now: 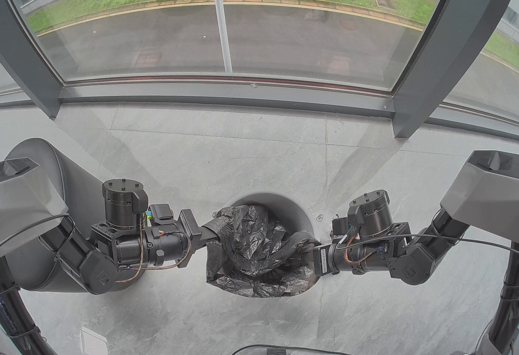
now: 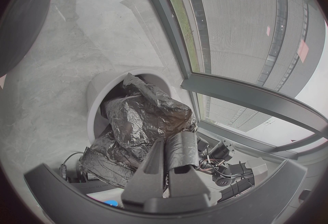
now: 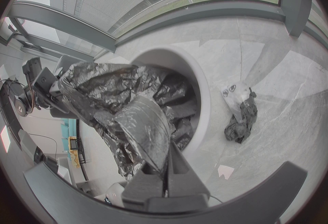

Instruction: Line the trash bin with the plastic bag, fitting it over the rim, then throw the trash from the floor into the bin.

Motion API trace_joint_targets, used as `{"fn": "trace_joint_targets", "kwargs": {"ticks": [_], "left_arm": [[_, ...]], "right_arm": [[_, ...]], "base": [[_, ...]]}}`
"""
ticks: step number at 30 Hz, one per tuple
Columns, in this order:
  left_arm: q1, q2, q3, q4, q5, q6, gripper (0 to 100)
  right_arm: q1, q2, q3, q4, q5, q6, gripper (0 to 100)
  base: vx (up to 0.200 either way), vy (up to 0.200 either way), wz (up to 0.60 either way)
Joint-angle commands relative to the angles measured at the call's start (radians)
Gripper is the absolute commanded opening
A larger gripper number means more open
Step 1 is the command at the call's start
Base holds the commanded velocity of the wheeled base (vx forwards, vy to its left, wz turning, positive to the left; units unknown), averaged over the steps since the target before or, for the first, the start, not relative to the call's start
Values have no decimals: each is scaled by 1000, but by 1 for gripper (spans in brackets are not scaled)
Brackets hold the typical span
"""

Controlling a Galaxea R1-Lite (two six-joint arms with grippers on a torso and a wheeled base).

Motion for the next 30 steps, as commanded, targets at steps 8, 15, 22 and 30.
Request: {"fn": "trace_joint_targets", "kwargs": {"ticks": [8,15,22,30], "left_arm": [[-7,-11,61,1,4,-2,0],[-10,-52,91,4,4,-11,0],[-22,-55,129,4,4,-15,0],[-33,-63,131,19,1,-25,0]], "right_arm": [[3,37,33,-5,-2,-3,0],[3,43,36,-5,-2,-3,0],[6,44,46,1,-2,-9,0],[0,44,59,5,-2,-38,0]], "base": [[0,0,0],[0,0,0],[0,0,0],[0,0,0]]}}
